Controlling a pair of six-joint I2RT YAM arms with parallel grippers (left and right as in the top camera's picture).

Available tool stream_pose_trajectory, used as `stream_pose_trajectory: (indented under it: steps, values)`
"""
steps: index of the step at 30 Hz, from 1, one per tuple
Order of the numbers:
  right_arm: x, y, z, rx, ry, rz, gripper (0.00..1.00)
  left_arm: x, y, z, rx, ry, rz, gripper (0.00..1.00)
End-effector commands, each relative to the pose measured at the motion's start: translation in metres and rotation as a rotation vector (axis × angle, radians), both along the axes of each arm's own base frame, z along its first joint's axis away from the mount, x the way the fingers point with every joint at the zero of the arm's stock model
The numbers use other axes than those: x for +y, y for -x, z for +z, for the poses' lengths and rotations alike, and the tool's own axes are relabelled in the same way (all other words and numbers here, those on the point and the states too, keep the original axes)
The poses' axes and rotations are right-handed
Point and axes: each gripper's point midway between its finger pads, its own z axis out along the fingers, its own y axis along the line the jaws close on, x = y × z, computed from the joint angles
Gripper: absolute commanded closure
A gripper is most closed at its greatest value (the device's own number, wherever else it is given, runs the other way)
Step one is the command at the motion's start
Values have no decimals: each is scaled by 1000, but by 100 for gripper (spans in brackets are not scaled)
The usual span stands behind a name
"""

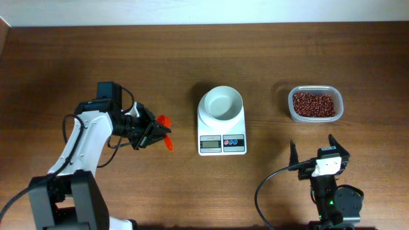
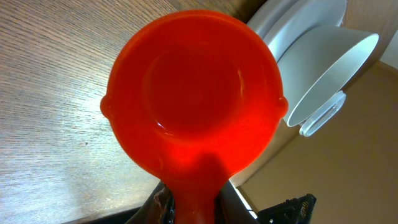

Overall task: Scoop item into bowl and weigh 50g on scale
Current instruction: 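Lift the red scoop with the left gripper toward the scale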

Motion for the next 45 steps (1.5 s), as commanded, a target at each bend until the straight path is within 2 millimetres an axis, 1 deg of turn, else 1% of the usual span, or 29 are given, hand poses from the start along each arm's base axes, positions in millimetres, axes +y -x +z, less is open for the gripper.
stream_pose_trajectory:
  steps: [1,25,27,29,30,31,34,36,45]
  values:
    - [3,0,-2,4,-5,12,1,2,-3,7,-21,-10,9,100]
    - [3,0,-2,4,-5,12,1,5,-3,4,-21,-35,11,99]
    - [3,0,-2,4,-5,12,1,2,-3,6,-18,-13,10,99]
    - [2,0,-2,4,-5,11,1,-8,-3,16,-26,66,4,98]
    - [2,0,-2,4,-5,11,1,-14,-3,22,-30,116,0,95]
    - [3,0,-2,4,-5,12,1,-18,0,27,-21,158,-2,89]
    - [2,0,-2,4,-5,11,1,-20,7,29,19,176,1,100]
    - [2,0,-2,4,-5,11,1,-27,7,38,13,241,-2,100]
    - [2,0,-2,4,-5,11,1,-27,13,38,50,242,2,100]
